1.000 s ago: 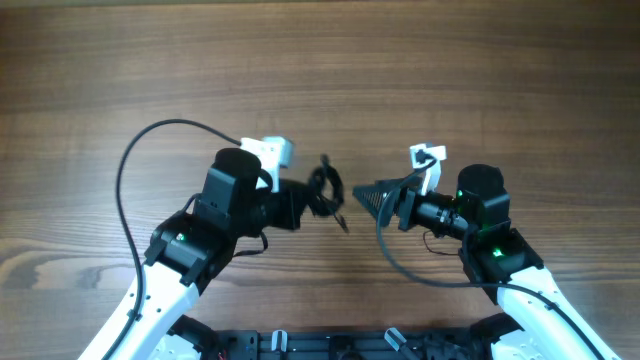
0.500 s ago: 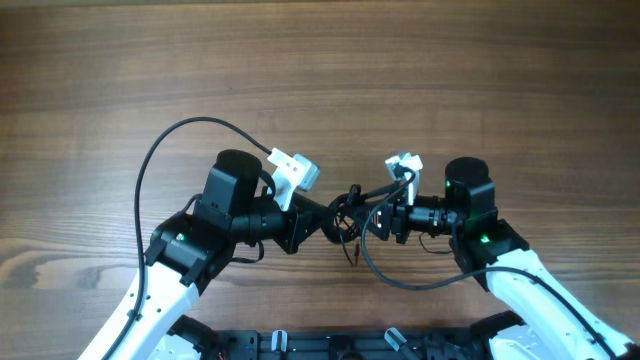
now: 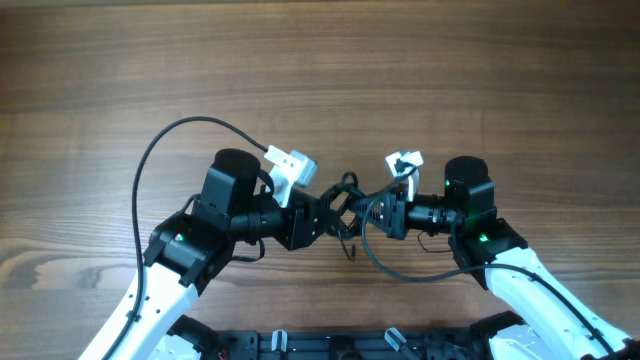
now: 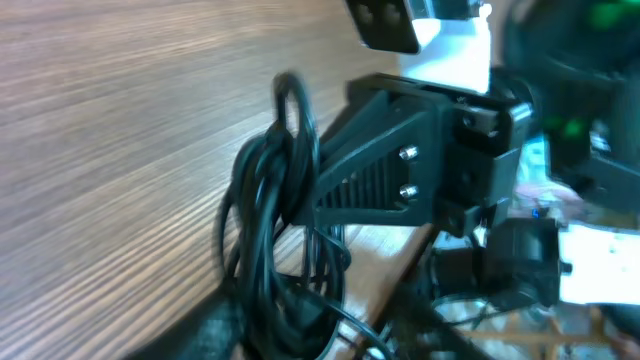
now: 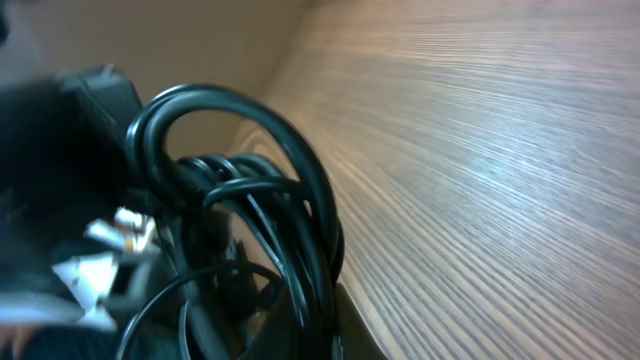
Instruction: Untangle cables
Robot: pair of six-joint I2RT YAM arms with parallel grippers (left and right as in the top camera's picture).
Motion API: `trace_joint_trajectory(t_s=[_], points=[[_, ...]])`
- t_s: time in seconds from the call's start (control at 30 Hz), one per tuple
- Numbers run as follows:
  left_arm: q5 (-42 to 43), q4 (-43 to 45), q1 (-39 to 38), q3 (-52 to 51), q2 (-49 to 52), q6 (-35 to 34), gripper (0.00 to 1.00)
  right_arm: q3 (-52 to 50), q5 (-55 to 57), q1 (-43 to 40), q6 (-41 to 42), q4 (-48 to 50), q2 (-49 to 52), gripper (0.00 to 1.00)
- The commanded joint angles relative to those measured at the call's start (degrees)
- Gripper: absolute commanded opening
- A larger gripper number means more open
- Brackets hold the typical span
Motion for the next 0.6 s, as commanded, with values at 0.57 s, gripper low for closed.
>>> trace_joint_trajectory(t_s=[0.57], points=[[-14.05,2.34,-5.18,0.83,10.38,-38.53,0.31,0.28,13.53,-0.15,25.20,5.35,0.37,0.04]])
